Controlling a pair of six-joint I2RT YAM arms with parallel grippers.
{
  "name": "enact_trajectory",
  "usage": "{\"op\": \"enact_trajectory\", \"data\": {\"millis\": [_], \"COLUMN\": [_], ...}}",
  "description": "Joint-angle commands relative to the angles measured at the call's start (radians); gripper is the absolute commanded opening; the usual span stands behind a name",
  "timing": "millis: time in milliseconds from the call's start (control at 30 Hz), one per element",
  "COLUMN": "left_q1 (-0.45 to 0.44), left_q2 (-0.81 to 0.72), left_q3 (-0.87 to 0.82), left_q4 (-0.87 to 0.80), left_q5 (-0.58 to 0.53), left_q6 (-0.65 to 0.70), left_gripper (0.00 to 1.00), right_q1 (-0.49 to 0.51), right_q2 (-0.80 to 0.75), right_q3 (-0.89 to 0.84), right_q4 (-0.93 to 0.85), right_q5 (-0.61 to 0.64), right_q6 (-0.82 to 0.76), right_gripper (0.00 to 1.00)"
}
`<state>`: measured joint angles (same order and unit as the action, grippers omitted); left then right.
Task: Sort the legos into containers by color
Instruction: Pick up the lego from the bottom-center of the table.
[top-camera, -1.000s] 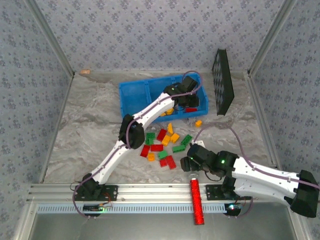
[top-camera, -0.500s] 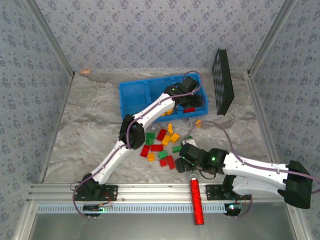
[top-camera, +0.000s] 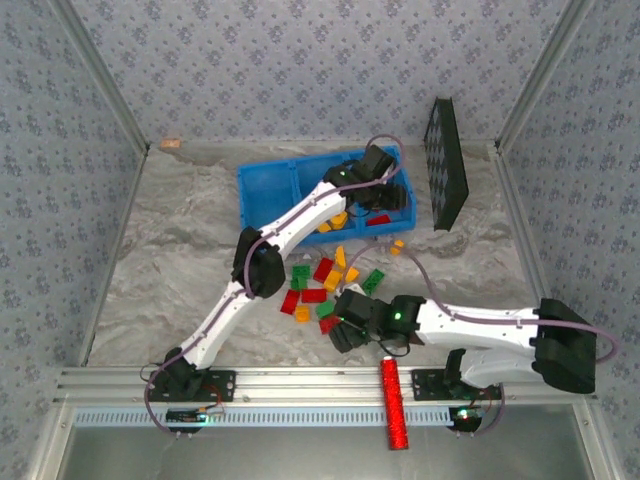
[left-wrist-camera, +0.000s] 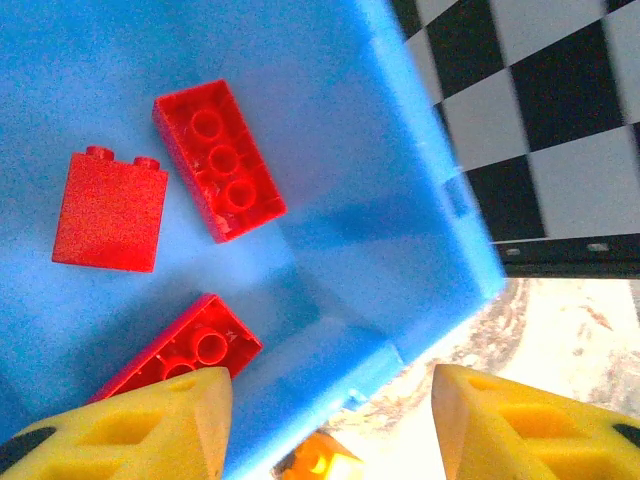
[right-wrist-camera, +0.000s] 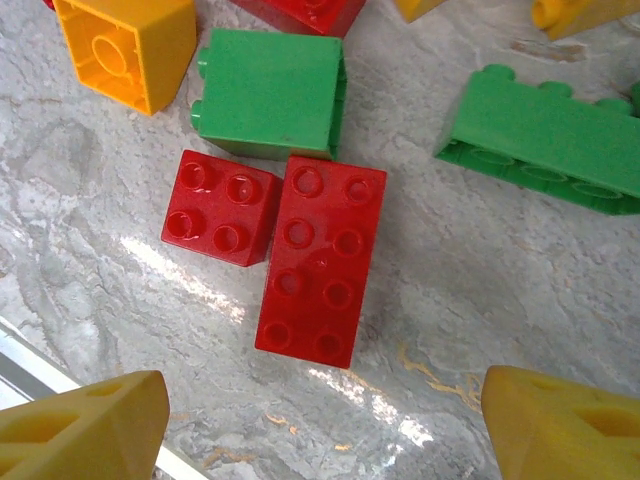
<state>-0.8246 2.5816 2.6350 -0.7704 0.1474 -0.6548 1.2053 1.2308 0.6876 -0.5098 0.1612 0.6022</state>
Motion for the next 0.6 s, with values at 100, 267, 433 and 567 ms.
{"op": "enact_trajectory", "data": {"millis": [100, 267, 433, 567], "left_q1": [0.004, 0.005, 0.007, 0.006], "left_q2": [-0.137, -0.22, -0.306, -0.377], "left_q3": [-0.016, -0.076, -0.143, -0.198], "left_q4": [-0.01, -0.005, -0.004, -0.013], "left_q5": [0.041, 0.06, 0.07, 0.069], "left_q6": [0.055, 0.074, 0.095, 0.112], "left_gripper": [0.56, 0.56, 0.56, 0.56], "right_q1": [0.013, 0.02, 0.023, 0.023], "right_q2": [0.076, 0.142, 0.215, 0.26], "right_q3": [0.046, 0.056, 0.081, 0.096], "right_q4": [0.036, 0.055, 0.059, 0.057], "right_q5": [-0.002, -0.005, 0.0, 0.011], "right_q6": [-0.038, -0.044, -0.053, -0.048], "right_gripper": [0.82, 0.8, 0.74, 0.62]}}
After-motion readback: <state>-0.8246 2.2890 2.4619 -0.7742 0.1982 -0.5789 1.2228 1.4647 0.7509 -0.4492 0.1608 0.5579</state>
